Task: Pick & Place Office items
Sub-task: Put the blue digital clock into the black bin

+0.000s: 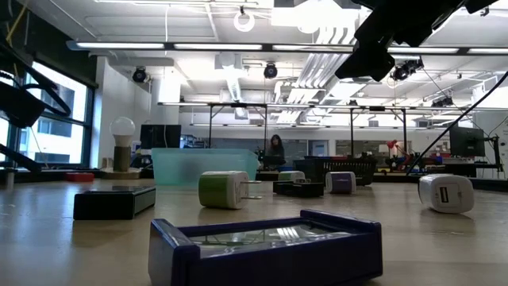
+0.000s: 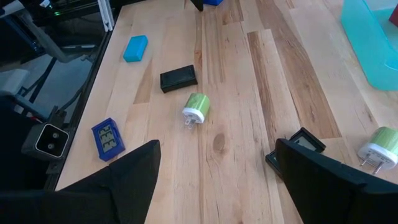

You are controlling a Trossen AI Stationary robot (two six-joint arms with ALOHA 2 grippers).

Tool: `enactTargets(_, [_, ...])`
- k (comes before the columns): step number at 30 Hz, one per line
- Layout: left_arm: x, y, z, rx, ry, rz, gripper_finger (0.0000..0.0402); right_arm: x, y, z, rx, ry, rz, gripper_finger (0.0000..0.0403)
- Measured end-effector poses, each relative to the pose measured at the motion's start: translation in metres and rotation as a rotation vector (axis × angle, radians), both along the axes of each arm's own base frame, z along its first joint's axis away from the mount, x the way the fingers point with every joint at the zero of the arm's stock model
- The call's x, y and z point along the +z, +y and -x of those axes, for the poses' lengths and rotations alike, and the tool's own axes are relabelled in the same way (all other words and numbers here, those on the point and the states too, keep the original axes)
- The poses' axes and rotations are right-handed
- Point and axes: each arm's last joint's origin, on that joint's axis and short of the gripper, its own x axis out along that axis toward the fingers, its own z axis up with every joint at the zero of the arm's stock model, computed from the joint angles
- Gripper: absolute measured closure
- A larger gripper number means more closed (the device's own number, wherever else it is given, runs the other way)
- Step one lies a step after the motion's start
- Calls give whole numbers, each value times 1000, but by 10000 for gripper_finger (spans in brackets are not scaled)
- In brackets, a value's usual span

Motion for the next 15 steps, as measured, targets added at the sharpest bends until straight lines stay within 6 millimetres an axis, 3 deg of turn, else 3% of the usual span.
enactTargets(7, [-2,0,0,-11,-2,4,114,0,0,0,-1,0,0,97])
enactTargets(15, [-2,2,-2,-48,-11,7,233,0,0,0,0,0,0,97])
